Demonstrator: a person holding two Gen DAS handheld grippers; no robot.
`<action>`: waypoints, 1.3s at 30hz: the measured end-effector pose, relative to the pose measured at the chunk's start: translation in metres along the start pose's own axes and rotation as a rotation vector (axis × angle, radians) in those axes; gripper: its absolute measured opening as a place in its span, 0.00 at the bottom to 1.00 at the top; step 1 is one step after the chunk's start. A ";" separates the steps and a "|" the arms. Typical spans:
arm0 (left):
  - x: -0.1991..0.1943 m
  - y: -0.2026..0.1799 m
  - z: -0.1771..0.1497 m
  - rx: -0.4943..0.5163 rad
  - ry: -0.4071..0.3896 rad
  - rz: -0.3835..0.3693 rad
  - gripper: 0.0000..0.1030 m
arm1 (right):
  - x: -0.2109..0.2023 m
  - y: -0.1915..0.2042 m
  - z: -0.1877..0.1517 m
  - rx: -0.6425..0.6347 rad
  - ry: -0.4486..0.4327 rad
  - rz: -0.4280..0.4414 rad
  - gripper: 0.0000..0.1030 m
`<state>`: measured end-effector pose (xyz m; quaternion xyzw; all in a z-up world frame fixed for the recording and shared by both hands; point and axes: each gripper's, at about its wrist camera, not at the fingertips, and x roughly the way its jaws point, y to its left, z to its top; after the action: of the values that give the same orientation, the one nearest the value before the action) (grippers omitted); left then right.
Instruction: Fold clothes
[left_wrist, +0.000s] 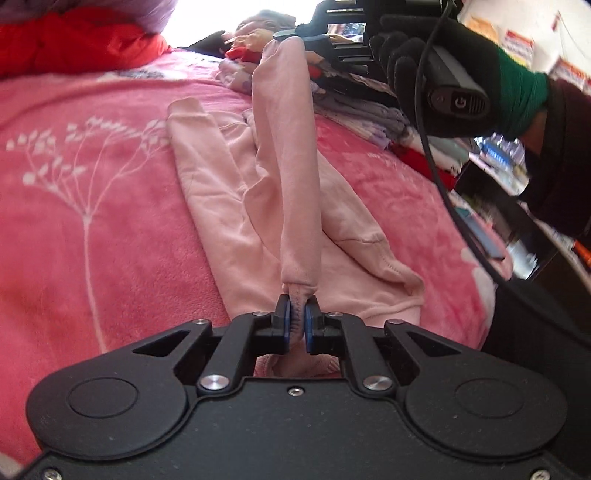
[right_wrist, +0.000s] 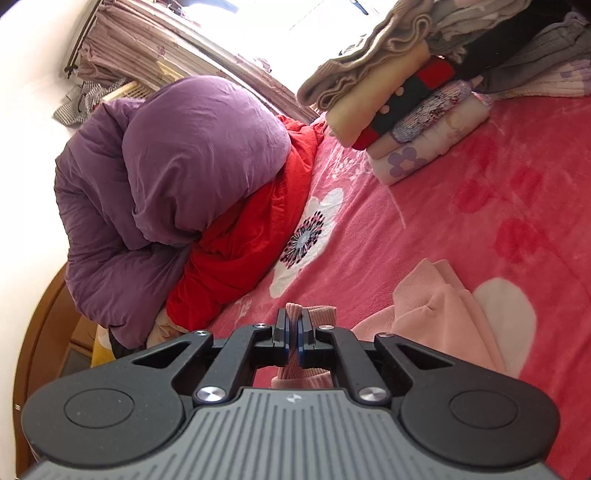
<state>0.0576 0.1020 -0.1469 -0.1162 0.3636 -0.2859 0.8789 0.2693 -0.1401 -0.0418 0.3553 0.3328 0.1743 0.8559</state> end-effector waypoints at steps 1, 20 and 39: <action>0.000 -0.002 0.000 0.019 0.000 0.009 0.06 | 0.005 0.003 -0.001 -0.013 0.006 -0.007 0.06; 0.010 -0.043 -0.016 0.440 0.074 0.184 0.09 | -0.167 -0.174 -0.087 0.325 -0.274 -0.066 0.06; 0.016 -0.053 -0.010 0.398 0.112 0.171 0.23 | -0.139 -0.228 -0.102 0.423 -0.233 0.138 0.07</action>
<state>0.0376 0.0503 -0.1410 0.1069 0.3567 -0.2823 0.8841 0.1128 -0.3206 -0.1985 0.5660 0.2361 0.1165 0.7812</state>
